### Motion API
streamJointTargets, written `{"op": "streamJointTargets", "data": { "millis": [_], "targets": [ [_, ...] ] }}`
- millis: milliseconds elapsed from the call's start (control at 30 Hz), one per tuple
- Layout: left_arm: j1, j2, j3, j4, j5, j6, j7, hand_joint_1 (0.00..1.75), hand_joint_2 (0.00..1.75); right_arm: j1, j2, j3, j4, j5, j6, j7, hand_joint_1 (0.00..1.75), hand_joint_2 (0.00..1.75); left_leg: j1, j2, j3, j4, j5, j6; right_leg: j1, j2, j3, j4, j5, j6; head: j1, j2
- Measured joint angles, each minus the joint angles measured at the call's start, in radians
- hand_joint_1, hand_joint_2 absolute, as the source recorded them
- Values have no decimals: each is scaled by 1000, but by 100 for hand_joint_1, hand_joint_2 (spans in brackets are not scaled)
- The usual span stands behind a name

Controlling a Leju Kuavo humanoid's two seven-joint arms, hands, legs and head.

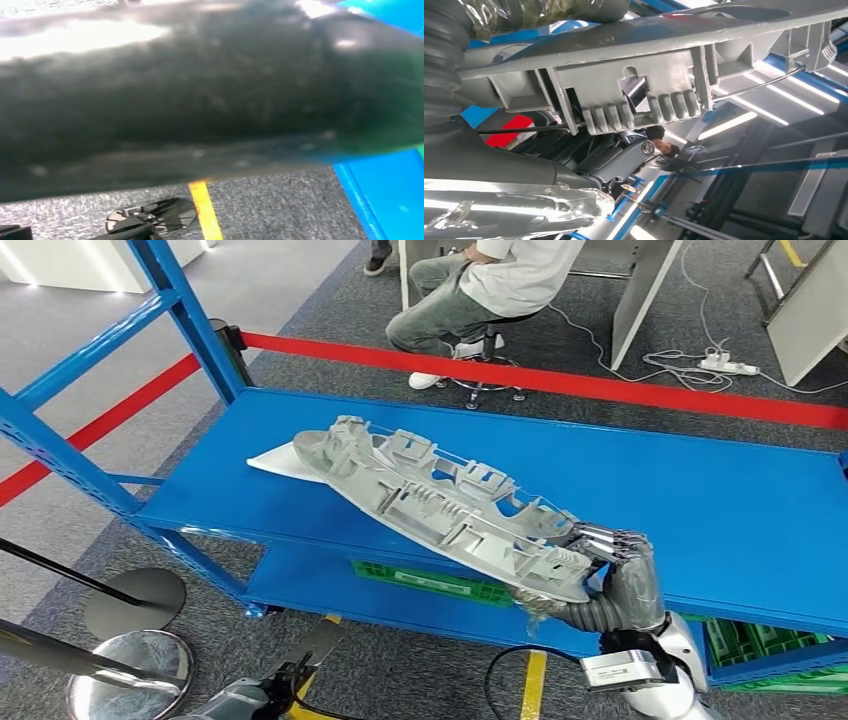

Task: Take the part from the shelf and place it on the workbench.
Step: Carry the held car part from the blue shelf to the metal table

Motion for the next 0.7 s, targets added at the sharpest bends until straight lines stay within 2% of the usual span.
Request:
{"op": "streamJointTargets", "data": {
  "millis": [33,133,167,233,300,333,367,400,467,500,567,633,700],
  "targets": [
    [0,0,0,0,0,0,0,0,0,0,0,0,0,0,0,0,175,175,-1,0,-1,3,-2,-6,2,1,14,-26,1,-5,-1,0],
    [1,1,0,0,1,0,0,0,0,2,1,-1,0,1,-1,1,175,175,0,2,-4,9,-8,-17,5,6,18,-30,-8,-23,-4,0],
    [1,1,0,0,1,0,0,0,0,2,2,-2,0,1,-1,1,175,175,1,2,-7,20,-18,-21,4,6,20,-31,-10,-30,-5,0],
    [0,1,0,0,2,0,0,0,0,0,5,-2,0,1,-2,1,175,175,3,3,-42,98,-64,-31,1,5,24,-32,-11,-40,-8,0],
    [1,1,0,0,3,0,0,0,0,0,7,-2,0,1,-2,1,175,175,3,2,-112,235,-119,-34,3,5,25,-32,-14,-45,-11,0],
    [2,1,0,0,4,0,0,0,0,1,8,-2,0,1,-2,1,175,175,3,2,-141,284,-128,-34,5,6,26,-32,-15,-46,-11,0],
    [3,1,0,0,4,1,0,0,0,1,8,-2,0,1,-2,1,175,175,3,2,-153,297,-116,-32,6,7,28,-32,-16,-47,-11,0],
    [3,1,0,0,4,1,0,0,0,2,8,-2,0,1,-2,1,175,175,2,2,-147,271,-85,-28,7,9,31,-32,-18,-47,-11,0],
    [2,2,0,-1,5,2,0,0,0,1,10,-2,0,1,-2,1,175,175,0,2,-97,147,-3,-17,8,11,39,-32,-22,-46,-11,0],
    [1,2,0,-1,5,3,0,0,0,1,11,-2,0,1,-2,1,175,175,-3,1,-73,90,23,-12,10,13,40,-32,-24,-43,-10,0],
    [0,3,0,-1,5,5,0,0,0,1,11,-2,0,1,-3,1,175,175,-7,0,-53,32,31,-5,13,13,35,-31,-24,-35,-10,0],
    [0,4,0,-1,5,5,0,0,0,3,12,-2,0,1,-4,1,175,175,-5,1,-51,19,26,-1,13,13,30,-34,-24,-24,-11,0],
    [0,4,0,-2,5,6,0,0,0,3,12,-2,0,2,-5,1,175,175,-1,1,-47,10,30,6,13,11,17,-10,-43,-14,-9,0]
  ]
}}
